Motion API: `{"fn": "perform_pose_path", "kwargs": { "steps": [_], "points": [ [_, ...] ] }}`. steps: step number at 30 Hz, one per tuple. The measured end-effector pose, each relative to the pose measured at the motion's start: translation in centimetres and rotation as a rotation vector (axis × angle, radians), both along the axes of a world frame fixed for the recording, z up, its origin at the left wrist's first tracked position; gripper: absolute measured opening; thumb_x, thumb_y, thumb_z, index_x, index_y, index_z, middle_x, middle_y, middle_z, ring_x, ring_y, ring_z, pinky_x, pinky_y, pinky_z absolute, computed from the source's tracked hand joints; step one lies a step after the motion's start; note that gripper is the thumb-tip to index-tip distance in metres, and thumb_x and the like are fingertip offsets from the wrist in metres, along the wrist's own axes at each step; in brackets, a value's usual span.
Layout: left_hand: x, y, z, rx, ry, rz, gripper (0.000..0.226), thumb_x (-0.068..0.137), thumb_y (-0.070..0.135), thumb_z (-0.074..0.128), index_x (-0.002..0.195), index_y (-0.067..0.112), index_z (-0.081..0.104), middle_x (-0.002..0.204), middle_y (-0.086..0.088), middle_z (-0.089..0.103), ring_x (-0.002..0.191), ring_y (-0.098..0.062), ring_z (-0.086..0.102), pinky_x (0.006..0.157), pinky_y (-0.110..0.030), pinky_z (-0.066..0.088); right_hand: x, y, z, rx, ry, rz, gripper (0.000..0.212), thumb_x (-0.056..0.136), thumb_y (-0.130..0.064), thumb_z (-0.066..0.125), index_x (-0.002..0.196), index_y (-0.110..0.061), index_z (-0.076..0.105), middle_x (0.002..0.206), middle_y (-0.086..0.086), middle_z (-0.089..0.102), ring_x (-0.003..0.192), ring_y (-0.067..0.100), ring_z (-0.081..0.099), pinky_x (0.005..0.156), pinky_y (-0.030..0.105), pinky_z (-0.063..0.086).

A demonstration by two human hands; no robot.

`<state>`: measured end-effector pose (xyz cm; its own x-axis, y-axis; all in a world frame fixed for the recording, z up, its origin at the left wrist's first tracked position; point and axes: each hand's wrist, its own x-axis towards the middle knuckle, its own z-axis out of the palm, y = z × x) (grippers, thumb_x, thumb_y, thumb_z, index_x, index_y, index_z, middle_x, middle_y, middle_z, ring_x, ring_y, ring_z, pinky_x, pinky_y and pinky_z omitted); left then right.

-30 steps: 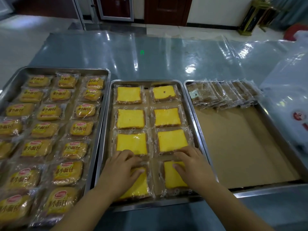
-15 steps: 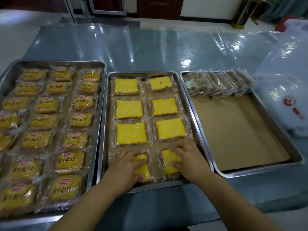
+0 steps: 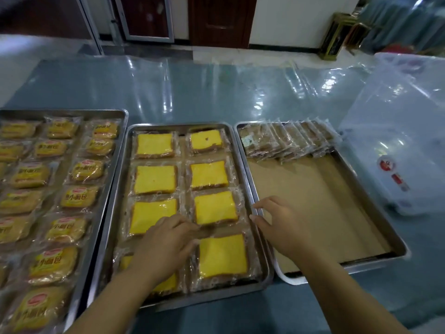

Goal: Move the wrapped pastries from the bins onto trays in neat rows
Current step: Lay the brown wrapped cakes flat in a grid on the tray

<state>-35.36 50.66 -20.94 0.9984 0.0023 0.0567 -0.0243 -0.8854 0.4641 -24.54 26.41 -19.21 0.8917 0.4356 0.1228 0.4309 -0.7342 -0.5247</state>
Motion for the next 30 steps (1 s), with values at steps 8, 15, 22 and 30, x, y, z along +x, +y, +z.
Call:
{"fn": "perform_pose_path", "kwargs": {
  "steps": [8, 15, 22, 30],
  "points": [
    [7.2, -7.4, 0.4, -0.085, -0.015, 0.136, 0.022, 0.084, 0.035, 0.065, 0.105, 0.030, 0.066, 0.104, 0.018, 0.058, 0.101, -0.008, 0.053, 0.080, -0.025, 0.040, 8.6, -7.5, -1.4, -0.086, 0.175, -0.012, 0.025, 0.089, -0.031, 0.061, 0.110, -0.020, 0.064, 0.108, -0.006, 0.059, 0.088, 0.008, 0.054, 0.073, 0.018, 0.039],
    [13.8, -13.0, 1.2, -0.062, -0.029, 0.188, 0.023, 0.085, 0.034, 0.065, 0.105, 0.023, 0.068, 0.104, 0.008, 0.062, 0.101, -0.015, 0.053, 0.082, -0.025, 0.041, 15.9, -10.3, -1.3, -0.191, 0.147, -0.022, 0.032, 0.090, -0.036, 0.056, 0.118, -0.021, 0.058, 0.110, -0.004, 0.063, 0.090, 0.016, 0.060, 0.066, 0.025, 0.042],
    [20.3, -14.0, 1.7, -0.050, -0.027, 0.175, 0.026, 0.087, 0.032, 0.062, 0.110, 0.020, 0.065, 0.106, 0.004, 0.059, 0.104, -0.015, 0.050, 0.088, -0.024, 0.037, 22.3, -8.3, -0.4, -0.116, 0.078, -0.036, 0.042, 0.089, -0.035, 0.058, 0.126, -0.016, 0.051, 0.115, 0.004, 0.059, 0.099, 0.023, 0.056, 0.076, 0.033, 0.048],
    [27.1, -13.1, -0.1, 0.021, 0.032, 0.171, 0.058, 0.089, 0.021, 0.058, 0.142, 0.020, 0.033, 0.144, -0.001, 0.031, 0.130, -0.019, 0.032, 0.105, -0.032, 0.034, 26.0, -5.4, -1.4, -0.245, 0.268, -0.032, 0.043, 0.092, -0.042, 0.053, 0.127, -0.016, 0.052, 0.138, 0.005, 0.035, 0.109, 0.025, 0.054, 0.092, 0.043, 0.048]
  ]
}}
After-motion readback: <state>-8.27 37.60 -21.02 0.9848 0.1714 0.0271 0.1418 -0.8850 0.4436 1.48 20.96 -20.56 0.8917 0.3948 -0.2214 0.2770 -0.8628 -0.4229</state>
